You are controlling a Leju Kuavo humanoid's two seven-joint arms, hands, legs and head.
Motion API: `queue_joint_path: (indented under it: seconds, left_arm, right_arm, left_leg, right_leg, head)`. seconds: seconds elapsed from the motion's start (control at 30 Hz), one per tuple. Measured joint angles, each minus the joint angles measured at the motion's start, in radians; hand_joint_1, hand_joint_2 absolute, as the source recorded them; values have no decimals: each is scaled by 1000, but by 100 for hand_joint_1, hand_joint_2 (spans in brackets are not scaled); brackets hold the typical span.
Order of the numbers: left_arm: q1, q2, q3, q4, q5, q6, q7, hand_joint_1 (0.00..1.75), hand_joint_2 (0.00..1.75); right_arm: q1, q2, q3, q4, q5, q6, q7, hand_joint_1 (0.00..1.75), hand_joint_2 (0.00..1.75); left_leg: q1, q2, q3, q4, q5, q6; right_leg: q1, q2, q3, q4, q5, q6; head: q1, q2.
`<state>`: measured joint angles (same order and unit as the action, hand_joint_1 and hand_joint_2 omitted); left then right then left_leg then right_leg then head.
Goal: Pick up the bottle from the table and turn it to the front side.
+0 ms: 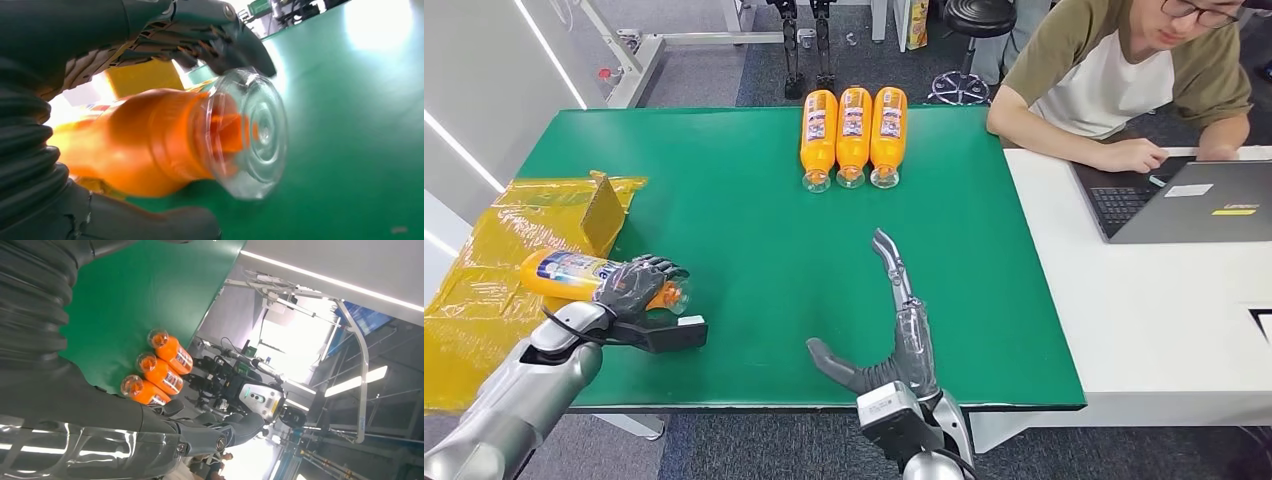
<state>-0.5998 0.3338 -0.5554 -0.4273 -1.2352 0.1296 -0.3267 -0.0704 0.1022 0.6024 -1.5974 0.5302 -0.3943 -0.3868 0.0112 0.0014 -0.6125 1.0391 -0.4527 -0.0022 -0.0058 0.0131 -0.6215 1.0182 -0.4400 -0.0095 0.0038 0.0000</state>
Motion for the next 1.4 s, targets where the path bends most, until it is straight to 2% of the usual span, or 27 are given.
queue_joint_path:
  seconds: [0.3, 0.57, 0.67, 0.8, 0.93, 1.03, 1.2, 1.3, 1.4]
  left_arm:
    - [-4, -24, 33, 3, 74, 9, -47, 0, 175]
    - [3, -46, 145, -64, 257, 113, -119, 0, 175]
    - [28, -59, 201, -168, 372, 127, -178, 0, 175]
    - [93, -83, 268, -399, 542, 107, -232, 0, 175]
    - [170, -116, 299, -605, 659, 90, -275, 0, 175]
    - [236, -158, 308, -736, 771, 79, -324, 0, 175]
    - [408, -295, 286, -986, 1130, 59, -375, 0, 175]
    - [496, -367, 254, -1074, 1224, 51, -377, 0, 175]
    - [556, -424, 241, -1099, 1266, 20, -377, 0, 175]
  right_arm:
    - [27, 0, 0, -19, 14, -13, 12, 0, 175]
    - [63, 0, -14, -37, 35, -16, 35, 0, 175]
    - [75, 0, -24, -44, 47, -10, 40, 0, 175]
    - [88, 0, -35, -49, 48, 3, 40, 0, 175]
    - [94, 0, -40, -49, 47, 11, 36, 0, 175]
    - [95, 0, -42, -47, 44, 13, 30, 0, 175]
    - [96, 0, -43, -37, 0, -14, 11, 0, 175]
    - [101, 0, -48, -35, -18, -46, 2, 0, 175]
    - [117, 0, -56, -37, -36, -87, -21, 0, 175]
  left_leg:
    - [0, 0, 0, 0, 0, 0]
    - [0, 0, 0, 0, 0, 0]
    - [0, 0, 0, 0, 0, 0]
    - [0, 0, 0, 0, 0, 0]
    - [0, 0, 0, 0, -1, 0]
    - [0, 0, 0, 0, -1, 0]
    - [-1, 0, 0, 0, -3, 1]
    - [-1, 0, -1, 0, -4, 2]
    - [-1, 0, -1, 0, -5, 2]
  right_leg:
    - [0, 0, 0, 0, 0, 0]
    - [0, 0, 0, 0, 0, 0]
    - [0, 0, 0, 0, 0, 0]
    - [0, 0, 0, 0, 0, 0]
    - [0, 0, 0, -1, 0, 0]
    - [-1, 0, 0, -1, 0, 0]
    - [-1, 0, 1, -2, -1, 2]
    - [-1, 0, 1, -3, -2, 3]
    - [-1, -1, 1, -3, -2, 3]
  head:
    - [0, 0]
    - [0, 0]
    - [0, 0]
    - [0, 0]
    - [0, 0]
    - [0, 0]
    - [0, 0]
    - [0, 0]
    - [0, 0]
